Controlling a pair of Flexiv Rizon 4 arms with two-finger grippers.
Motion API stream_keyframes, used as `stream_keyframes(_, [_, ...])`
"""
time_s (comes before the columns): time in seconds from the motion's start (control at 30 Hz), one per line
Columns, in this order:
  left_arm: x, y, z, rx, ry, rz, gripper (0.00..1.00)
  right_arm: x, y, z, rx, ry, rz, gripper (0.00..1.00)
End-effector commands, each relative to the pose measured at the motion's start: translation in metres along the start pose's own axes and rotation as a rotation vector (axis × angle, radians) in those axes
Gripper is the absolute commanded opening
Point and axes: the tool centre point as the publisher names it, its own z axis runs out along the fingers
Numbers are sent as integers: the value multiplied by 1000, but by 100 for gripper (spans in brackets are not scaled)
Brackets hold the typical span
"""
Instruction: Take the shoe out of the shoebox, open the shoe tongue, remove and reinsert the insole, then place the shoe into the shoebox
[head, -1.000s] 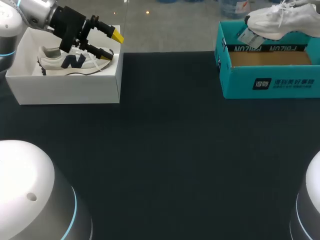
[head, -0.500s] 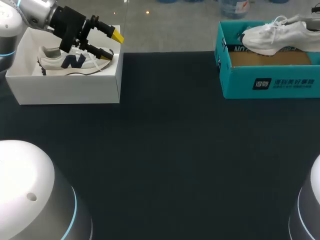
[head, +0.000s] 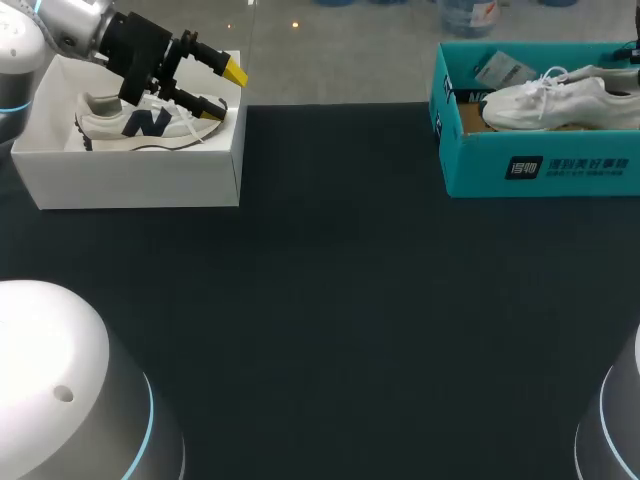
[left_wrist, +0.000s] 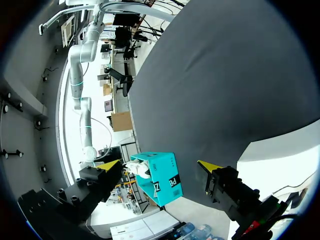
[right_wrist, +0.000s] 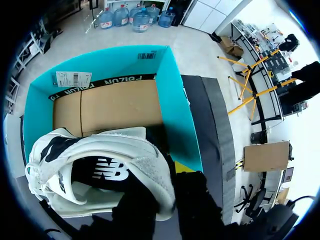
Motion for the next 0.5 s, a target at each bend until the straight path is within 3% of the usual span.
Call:
stream_keyframes(0.03, [0, 1, -1, 3, 2, 1, 100, 1, 6, 17, 23, 14, 22, 0])
stream_keyframes(0.5, [0, 1, -1, 3, 2, 1, 100, 13, 7, 72, 83, -6, 17, 0])
